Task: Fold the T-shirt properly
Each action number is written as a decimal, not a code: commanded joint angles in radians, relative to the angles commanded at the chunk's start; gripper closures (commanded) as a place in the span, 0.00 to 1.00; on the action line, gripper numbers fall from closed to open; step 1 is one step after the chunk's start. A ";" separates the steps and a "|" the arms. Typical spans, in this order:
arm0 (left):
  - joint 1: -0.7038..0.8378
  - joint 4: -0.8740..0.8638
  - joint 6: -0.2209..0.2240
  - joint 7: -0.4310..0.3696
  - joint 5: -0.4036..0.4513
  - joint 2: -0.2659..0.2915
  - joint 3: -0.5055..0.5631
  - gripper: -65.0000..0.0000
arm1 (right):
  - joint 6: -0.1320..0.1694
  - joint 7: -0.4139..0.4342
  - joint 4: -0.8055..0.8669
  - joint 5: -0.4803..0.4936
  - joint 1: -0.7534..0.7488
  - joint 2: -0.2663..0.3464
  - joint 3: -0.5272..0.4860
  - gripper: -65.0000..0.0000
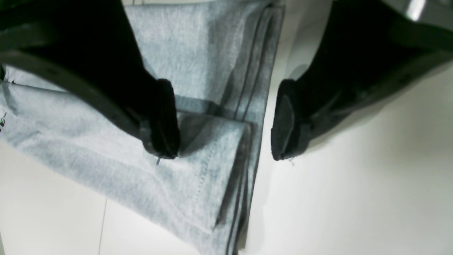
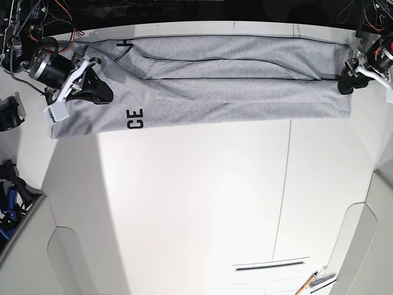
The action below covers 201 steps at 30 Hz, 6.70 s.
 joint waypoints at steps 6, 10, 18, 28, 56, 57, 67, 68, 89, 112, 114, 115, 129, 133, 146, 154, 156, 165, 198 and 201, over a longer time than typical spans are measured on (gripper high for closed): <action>0.000 0.000 0.000 0.006 0.000 0.000 0.000 0.30 | 0.000 0.000 0.000 0.000 0.000 0.000 0.000 1.00; 0.000 0.000 0.000 0.006 0.000 0.000 0.000 0.30 | 0.000 0.000 0.000 0.000 0.000 0.000 0.000 1.00; 0.000 0.000 0.000 0.006 0.000 0.000 0.000 0.30 | 0.000 0.000 0.000 -0.004 0.000 0.000 0.000 1.00; 0.000 0.000 0.000 0.010 0.000 0.000 0.000 0.30 | 0.000 0.000 0.000 -0.004 0.000 0.000 0.000 1.00; 0.000 0.000 0.000 0.029 0.000 0.014 0.010 0.30 | 0.000 0.000 0.000 -0.011 0.000 0.000 0.000 1.00; 0.000 0.000 0.000 0.034 0.000 0.014 0.015 0.30 | 0.000 0.000 0.000 -0.011 0.000 0.000 0.000 1.00; 0.000 0.000 0.000 0.040 0.001 0.013 0.106 0.31 | 0.000 0.000 0.000 -0.011 0.000 0.000 0.000 1.00; 0.000 0.000 0.000 0.040 0.001 0.013 0.106 0.31 | 0.000 0.000 0.000 -0.011 0.000 0.000 0.000 1.00; -0.117 0.106 0.050 -0.087 0.235 -0.063 0.065 1.00 | 0.000 0.000 0.000 -0.010 0.000 0.000 0.000 1.00; -0.130 0.599 0.171 0.069 0.433 0.051 0.593 1.00 | 0.000 0.005 0.000 -0.045 0.000 0.000 0.000 1.00; -0.130 0.599 0.171 0.053 0.455 0.085 0.640 1.00 | 0.000 0.004 0.000 -0.045 0.000 0.000 0.000 1.00; -0.131 0.599 0.171 0.045 0.467 0.102 0.656 1.00 | 0.000 0.004 0.000 -0.045 0.000 0.000 0.000 1.00; -0.177 0.525 0.170 -0.031 0.472 0.248 0.686 0.79 | -0.001 0.000 0.000 -0.053 0.000 0.000 0.022 0.74; -0.177 0.525 0.163 -0.035 0.444 0.267 0.689 0.40 | -0.003 0.001 0.000 -0.053 0.000 0.000 0.092 0.43; -0.177 0.590 0.163 -0.015 0.317 0.290 0.679 0.40 | -0.014 -0.008 -0.197 -0.014 -0.002 0.000 0.215 0.30; -0.177 0.598 0.163 -0.005 0.320 0.282 0.565 0.40 | -0.007 -0.043 -0.304 0.058 -0.001 -0.001 0.114 0.30; -0.177 0.598 0.163 -0.004 0.321 0.282 0.549 0.40 | -0.008 -0.045 -0.304 0.060 0.000 -0.001 0.089 0.30; -0.177 0.598 0.163 0.011 0.321 0.257 0.478 0.40 | 0.004 -0.056 -0.301 0.079 0.000 -0.073 0.057 0.31; 0.043 0.592 0.163 0.078 0.334 0.254 0.022 0.40 | 0.007 -0.071 -0.299 0.019 0.097 0.042 0.035 1.00; 0.074 0.590 0.163 0.078 0.351 0.254 0.022 0.40 | 0.007 -0.071 -0.299 0.019 0.098 0.090 0.037 1.00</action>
